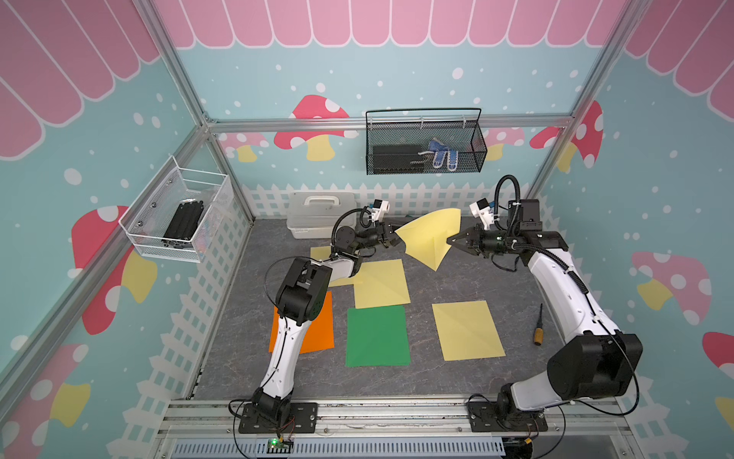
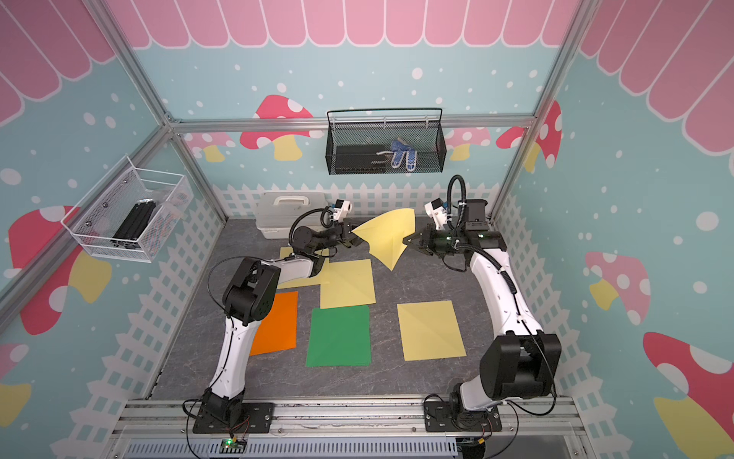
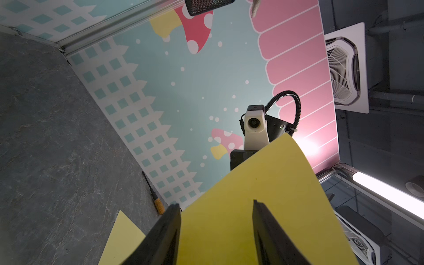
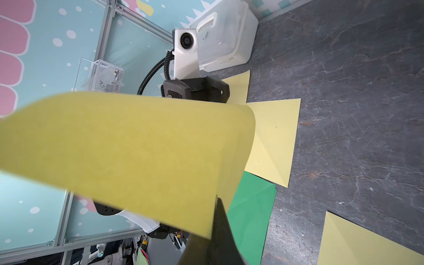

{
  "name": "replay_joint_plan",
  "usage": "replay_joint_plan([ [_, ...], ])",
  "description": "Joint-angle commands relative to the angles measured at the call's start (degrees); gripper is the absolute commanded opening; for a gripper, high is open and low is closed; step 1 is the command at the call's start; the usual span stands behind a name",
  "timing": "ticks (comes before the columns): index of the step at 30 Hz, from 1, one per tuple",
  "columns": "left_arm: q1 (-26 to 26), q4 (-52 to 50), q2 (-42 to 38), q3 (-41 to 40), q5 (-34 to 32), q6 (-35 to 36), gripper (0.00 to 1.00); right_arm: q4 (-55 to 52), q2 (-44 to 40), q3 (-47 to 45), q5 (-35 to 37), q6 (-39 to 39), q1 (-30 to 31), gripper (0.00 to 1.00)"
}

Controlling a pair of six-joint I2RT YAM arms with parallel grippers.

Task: Sort the scattered colored papers by color
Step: Pick up the colored paper from the center of the board.

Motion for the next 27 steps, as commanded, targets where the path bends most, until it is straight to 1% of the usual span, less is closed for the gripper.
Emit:
replay_joint_plan([
  [1, 0.0, 3.0, -0.5, 1.1, -0.8, -1.7, 0.51, 1.1, -0.9, -1.0, -1.5, -0.5, -0.1, 0.06],
  [2, -0.1, 2.9, -0.5, 1.2, -0.8, -1.7, 0.49, 1.0, -0.9, -1.2, -1.1, -0.7, -0.1, 0.06],
  [5, -0.2, 3.0, -0.3, 2.0, -0.6, -2.3, 0.36, 0.1, -0.7, -1.6, 1.2, -2.4, -0.1, 0.02],
  [7, -0.1, 3.0, -0.2, 2.2, -0.6, -2.6, 0.34, -0.9, -0.7, -1.4, 1.7, -3.7, -0.1, 0.00],
  [8, -0.1, 3.0, -0.2, 2.2, -0.7, -2.5, 0.34, -1.6, -0.7, -1.4, 2.0, -4.2, -0.1, 0.00],
  [9, 0.0, 3.0, -0.2, 2.2, -0.7, -2.5, 0.38, -2.6, -1.0, -1.4, 2.4, -4.6, -0.1, 0.00],
  [10, 0.4, 3.0, -0.4, 2.2, -0.8, -2.3, 0.44, -3.3, -1.3, -1.7, 2.7, -5.0, -0.1, 0.00],
  [12, 0.9, 3.0, -0.3, 2.5, -0.9, -2.1, 0.50, -5.0, -2.5, -2.8, 3.8, -5.9, -0.1, 0.00],
  [15, 1.6, 3.0, 0.2, 4.0, -0.6, -2.5, 0.52, -6.4, -4.7, -6.0, 4.8, -6.4, -0.1, 0.00],
  [20, 0.6, 3.0, 1.7, 5.4, -0.2, -3.3, 0.52, -8.7, -7.0, -11.4, 5.7, -6.5, 0.0, 0.00],
  [23, -0.7, 3.0, 1.3, 3.0, -0.1, -1.7, 0.52, -10.3, -8.9, -14.2, 5.6, -5.8, 0.4, 0.00],
  [24, -2.2, 3.0, 1.1, 2.1, -0.1, -0.9, 0.52, -11.0, -9.9, -15.0, 5.6, -5.4, 0.7, 0.00],
  [27, -2.7, 2.9, 0.9, 0.1, -0.7, 0.7, 0.52, -14.2, -12.8, -15.8, 6.3, -5.0, 1.3, 0.00],
])
